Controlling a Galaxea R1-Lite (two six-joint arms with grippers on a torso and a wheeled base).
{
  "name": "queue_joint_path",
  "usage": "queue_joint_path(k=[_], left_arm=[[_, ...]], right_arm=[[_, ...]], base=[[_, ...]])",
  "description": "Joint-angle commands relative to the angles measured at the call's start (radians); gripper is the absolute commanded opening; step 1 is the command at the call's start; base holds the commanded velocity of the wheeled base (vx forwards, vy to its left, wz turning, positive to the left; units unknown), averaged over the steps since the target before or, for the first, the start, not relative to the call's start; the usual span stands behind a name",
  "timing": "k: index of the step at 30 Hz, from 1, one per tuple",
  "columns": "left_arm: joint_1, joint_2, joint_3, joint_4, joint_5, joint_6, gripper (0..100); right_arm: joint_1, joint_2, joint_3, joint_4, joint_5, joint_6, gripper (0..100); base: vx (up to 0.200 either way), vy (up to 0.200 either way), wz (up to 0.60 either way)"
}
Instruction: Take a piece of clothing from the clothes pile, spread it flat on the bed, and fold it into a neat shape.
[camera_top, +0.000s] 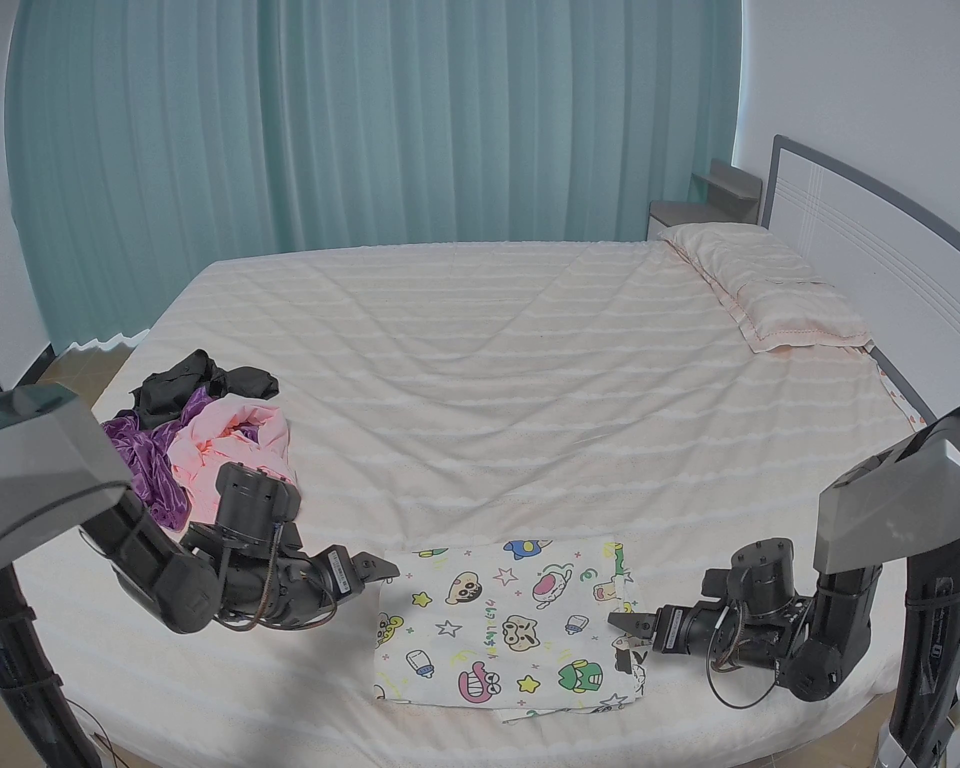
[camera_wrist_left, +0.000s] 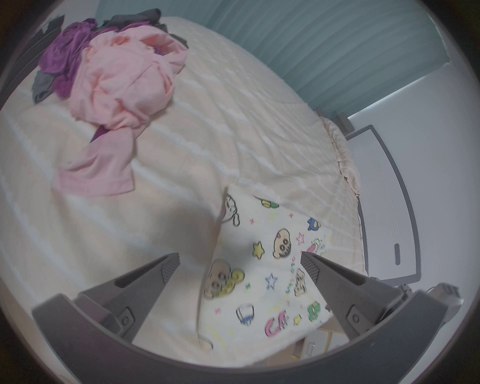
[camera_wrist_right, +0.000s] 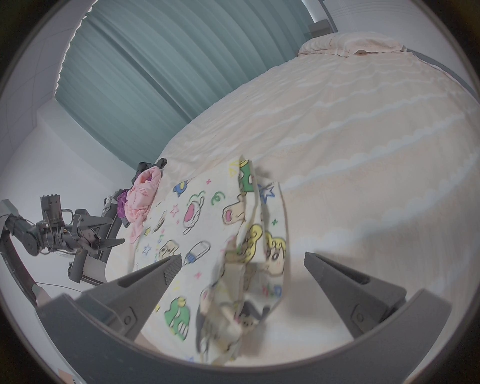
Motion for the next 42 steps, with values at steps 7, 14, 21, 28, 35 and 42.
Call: queue_joint_path(k=[7, 14, 21, 28, 35, 42], left_arm=[[-0.072, 0.243, 0.004, -0.259, 0.099, 0.057, 100], [-0.082, 0.291, 0.009, -0.286, 0.103, 0.204, 100], [-0.144, 0.289, -0.008, -0.302, 0.102, 0.184, 100], [-0.153, 0.289, -0.030, -0.302, 0.102, 0.167, 0], [-0.154, 0.272, -0.019, -0.303, 0.103, 0.147, 0], [-0.154, 0.200, 0.000, -0.303, 0.100, 0.089, 0]], right_arm=[[-0.040, 0.107, -0.204, 0.151, 0.075, -0.046, 100], [-0.026, 0.124, -0.235, 0.148, 0.127, -0.046, 100], [0.029, 0.119, -0.258, 0.145, 0.145, -0.044, 100], [0.035, 0.123, -0.275, 0.157, 0.147, -0.044, 0], [0.031, 0.112, -0.264, 0.145, 0.151, -0.034, 0], [0.017, 0.057, -0.219, 0.105, 0.171, 0.000, 0]], base=[[0.000, 0.000, 0.00], [0.000, 0.000, 0.00], [0.000, 0.000, 0.00], [0.000, 0.000, 0.00], [0.000, 0.000, 0.00], [0.000, 0.000, 0.00]])
